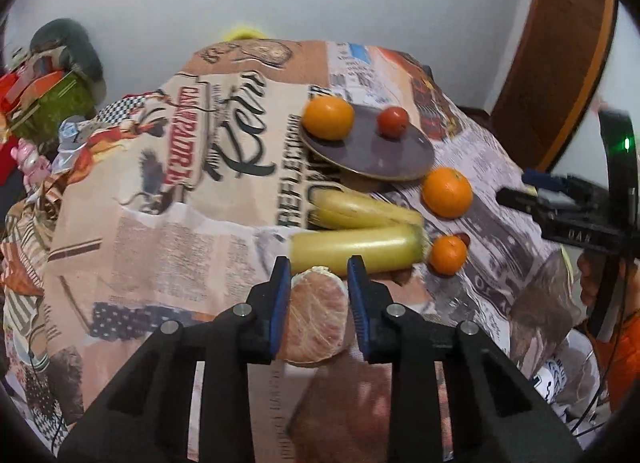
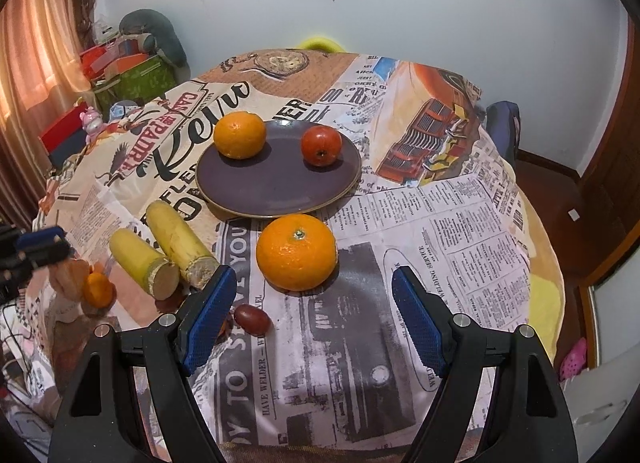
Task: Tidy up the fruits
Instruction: 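Grasp the peeled pink pomelo segment with the left tool, then lift the pomelo segment with the left tool while the right tool grasps the large orange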
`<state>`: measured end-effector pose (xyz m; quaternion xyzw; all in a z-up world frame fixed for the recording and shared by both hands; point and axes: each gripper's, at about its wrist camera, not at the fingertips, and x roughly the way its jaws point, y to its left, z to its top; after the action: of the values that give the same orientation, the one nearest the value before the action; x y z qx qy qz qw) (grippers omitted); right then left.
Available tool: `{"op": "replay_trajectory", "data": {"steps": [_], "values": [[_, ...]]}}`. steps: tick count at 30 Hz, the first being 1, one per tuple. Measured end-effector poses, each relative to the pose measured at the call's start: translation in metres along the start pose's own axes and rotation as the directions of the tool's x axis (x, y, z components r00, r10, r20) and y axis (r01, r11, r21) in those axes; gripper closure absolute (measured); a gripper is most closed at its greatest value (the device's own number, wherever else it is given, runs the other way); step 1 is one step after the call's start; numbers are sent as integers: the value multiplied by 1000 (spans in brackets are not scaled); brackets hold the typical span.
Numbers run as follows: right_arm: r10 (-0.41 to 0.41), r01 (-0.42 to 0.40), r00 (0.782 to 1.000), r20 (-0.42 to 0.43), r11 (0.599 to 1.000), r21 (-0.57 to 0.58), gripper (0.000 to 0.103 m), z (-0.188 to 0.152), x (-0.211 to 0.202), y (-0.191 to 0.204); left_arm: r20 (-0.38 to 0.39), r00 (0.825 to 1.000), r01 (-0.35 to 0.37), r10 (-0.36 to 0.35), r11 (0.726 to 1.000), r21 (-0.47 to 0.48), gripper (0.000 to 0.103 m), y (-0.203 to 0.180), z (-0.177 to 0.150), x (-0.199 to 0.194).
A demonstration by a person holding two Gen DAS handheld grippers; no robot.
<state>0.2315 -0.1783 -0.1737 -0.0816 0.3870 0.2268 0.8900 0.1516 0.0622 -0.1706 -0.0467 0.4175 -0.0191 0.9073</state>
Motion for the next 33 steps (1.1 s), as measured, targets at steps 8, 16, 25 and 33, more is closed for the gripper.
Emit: {"op": "replay_trajectory", "data": {"steps": [8,16,25,33], "values": [[6,-6,1000,-14,1000,-5,26,0,7,6,27,1000,0,1,999,-34,79,19,4,-12],[4,-4,1000,-15,1000,-3,26,0,8,4,47,999,8,-7,1000,-19,81,12,32,-3],[-1,1,999,-41,1000,6,26,-2,19,-5,98,994,36,-40,998,45,92,-17,65,3],[15,-15,997,-77,1000,-7,26,3,48,-1,125,990,63,-72,995,79,103,-29,86,9]]}}
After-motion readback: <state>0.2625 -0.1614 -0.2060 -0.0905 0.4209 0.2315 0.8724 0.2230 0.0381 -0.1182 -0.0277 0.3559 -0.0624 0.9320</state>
